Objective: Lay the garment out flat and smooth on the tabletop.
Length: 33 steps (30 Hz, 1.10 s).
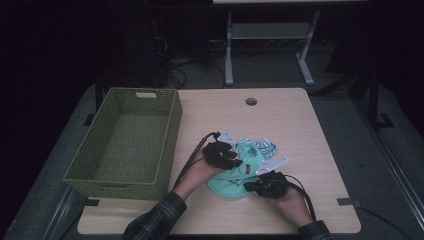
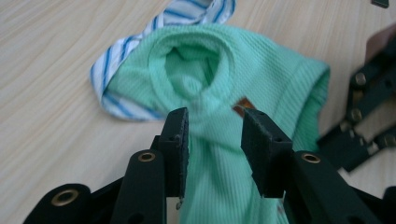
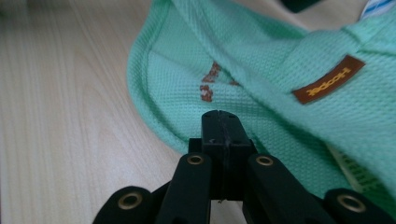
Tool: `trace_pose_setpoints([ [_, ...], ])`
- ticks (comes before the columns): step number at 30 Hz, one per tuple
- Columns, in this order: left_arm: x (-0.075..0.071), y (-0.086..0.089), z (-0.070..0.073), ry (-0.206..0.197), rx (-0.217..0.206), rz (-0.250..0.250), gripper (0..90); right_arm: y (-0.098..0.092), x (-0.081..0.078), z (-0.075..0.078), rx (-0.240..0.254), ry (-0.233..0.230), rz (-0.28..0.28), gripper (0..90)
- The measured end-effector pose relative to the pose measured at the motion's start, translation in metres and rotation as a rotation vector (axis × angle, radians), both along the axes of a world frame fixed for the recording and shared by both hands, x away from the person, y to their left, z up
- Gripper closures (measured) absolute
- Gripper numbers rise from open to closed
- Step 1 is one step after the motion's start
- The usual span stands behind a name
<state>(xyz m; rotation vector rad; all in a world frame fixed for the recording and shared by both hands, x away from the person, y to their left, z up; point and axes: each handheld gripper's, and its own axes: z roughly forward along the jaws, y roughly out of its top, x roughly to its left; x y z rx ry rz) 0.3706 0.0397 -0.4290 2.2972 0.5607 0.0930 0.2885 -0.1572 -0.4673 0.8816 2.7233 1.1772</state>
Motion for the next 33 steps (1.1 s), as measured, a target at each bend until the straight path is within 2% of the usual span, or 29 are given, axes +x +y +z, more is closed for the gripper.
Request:
trace_pose_setpoints([
  [2, 0.004, -0.007, -0.002, 0.015, -0.024, 0.001, 60.6, 0.001, -0.001, -0.002, -0.010, 0.005, 0.001, 90.0],
  [6, 0.011, -0.020, -0.008, 0.042, -0.034, -0.011, 60.9, 0.001, 0.000, -0.002, -0.006, 0.007, 0.005, 90.0],
  [10, 0.013, -0.027, -0.014, 0.044, -0.024, -0.036, 61.8, 0.000, 0.000, -0.003, -0.003, 0.001, 0.009, 90.0],
  [12, 0.013, -0.029, -0.016, 0.043, -0.024, -0.042, 66.8, 0.000, 0.001, -0.003, -0.001, 0.005, 0.008, 90.0],
  [14, 0.013, -0.029, -0.016, 0.035, -0.009, -0.058, 79.6, -0.001, 0.001, -0.003, 0.001, 0.006, 0.008, 90.0],
  [16, 0.014, -0.029, -0.015, 0.048, -0.018, -0.056, 86.9, -0.001, 0.001, -0.003, 0.001, 0.012, 0.005, 90.0],
  [18, 0.014, -0.027, -0.013, 0.048, -0.014, -0.054, 87.9, -0.001, 0.000, -0.003, -0.001, 0.013, 0.004, 90.0],
  [22, 0.015, -0.022, -0.008, 0.050, -0.036, -0.036, 88.6, -0.001, 0.000, -0.003, -0.002, 0.013, 0.005, 90.0],
  [24, 0.016, -0.017, -0.003, 0.033, -0.031, -0.035, 88.7, -0.001, 0.000, -0.003, -0.007, 0.007, 0.008, 90.0],
  [26, 0.017, -0.012, 0.002, 0.026, -0.044, -0.024, 88.7, -0.002, 0.000, -0.002, -0.008, 0.010, 0.003, 90.0],
  [27, 0.018, -0.009, 0.005, 0.018, -0.034, -0.028, 88.7, -0.003, 0.000, -0.002, -0.010, 0.004, 0.005, 90.0],
  [30, 0.021, 0.000, 0.013, -0.003, -0.054, -0.006, 88.7, -0.005, -0.001, -0.001, -0.019, 0.005, -0.001, 90.0],
  [33, 0.023, 0.010, 0.020, -0.011, -0.056, 0.017, 88.7, -0.008, -0.001, 0.000, -0.030, 0.007, -0.012, 90.0],
])
